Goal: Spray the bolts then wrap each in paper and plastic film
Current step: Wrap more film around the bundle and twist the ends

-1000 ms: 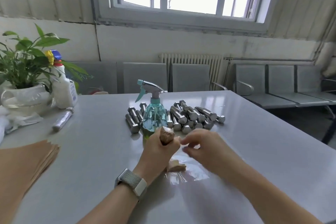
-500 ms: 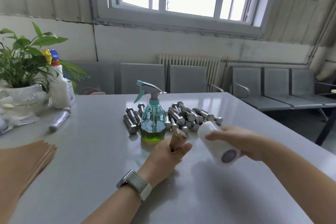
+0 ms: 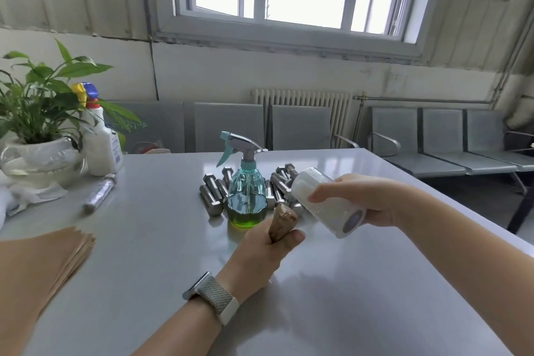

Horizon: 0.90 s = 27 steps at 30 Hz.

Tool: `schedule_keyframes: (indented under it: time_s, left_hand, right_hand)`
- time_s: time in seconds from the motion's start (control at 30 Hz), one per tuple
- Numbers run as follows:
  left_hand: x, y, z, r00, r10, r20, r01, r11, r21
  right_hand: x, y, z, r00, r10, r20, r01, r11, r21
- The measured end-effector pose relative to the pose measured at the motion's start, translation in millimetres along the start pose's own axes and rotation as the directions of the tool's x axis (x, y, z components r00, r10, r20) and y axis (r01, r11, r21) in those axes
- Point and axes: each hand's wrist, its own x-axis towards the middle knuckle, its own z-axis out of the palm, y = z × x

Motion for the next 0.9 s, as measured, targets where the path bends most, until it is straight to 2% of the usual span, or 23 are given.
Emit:
schedule_keyframes:
  time_s: [0.1,0.17,0.3,0.4,0.57,0.67,0.8,0.9]
  left_hand:
    - [-10,7,-16,1.0,0.021,0.013,-0.022,0.999,0.036]
    - [-22,11,-30,0.998,0.032,0.06,-0.034,0.999,0.037]
    - [-47,20,-55,0.983,-0.051,0.175,0.082,0.982,-0.173]
    - [-60,19,-65,0.97,-0.116,0.212,0.158,0.968,-0.192]
    - [-68,10,-76,0.969,-0.134,0.207,0.16,0.981,-0.112]
    - [-68,7,-79,0.964,-0.158,0.215,0.194,0.969,-0.156]
    - [-66,6,-80,0.962,-0.227,0.15,0.255,0.946,-0.203]
    - [-63,4,-81,0.958,-0.277,0.073,0.286,0.919,-0.271]
  right_hand:
    - [-6,1,0,0.99,-0.044,0.131,0.024,0.988,0.154]
    - [-10,-1,4,0.981,-0.075,0.18,0.043,0.984,0.172]
    - [-14,-9,25,0.961,-0.164,0.224,0.148,0.985,0.088]
    - [-15,-23,42,0.947,-0.212,0.24,0.217,0.976,0.007]
    - [-13,-37,61,0.942,-0.226,0.249,0.257,0.961,-0.1]
    - [-15,-44,69,0.919,-0.252,0.303,0.301,0.945,-0.128]
    - [-21,-51,81,0.912,-0.349,0.216,0.403,0.864,-0.301]
    - [-25,-51,99,0.875,-0.474,0.101,0.458,0.74,-0.493]
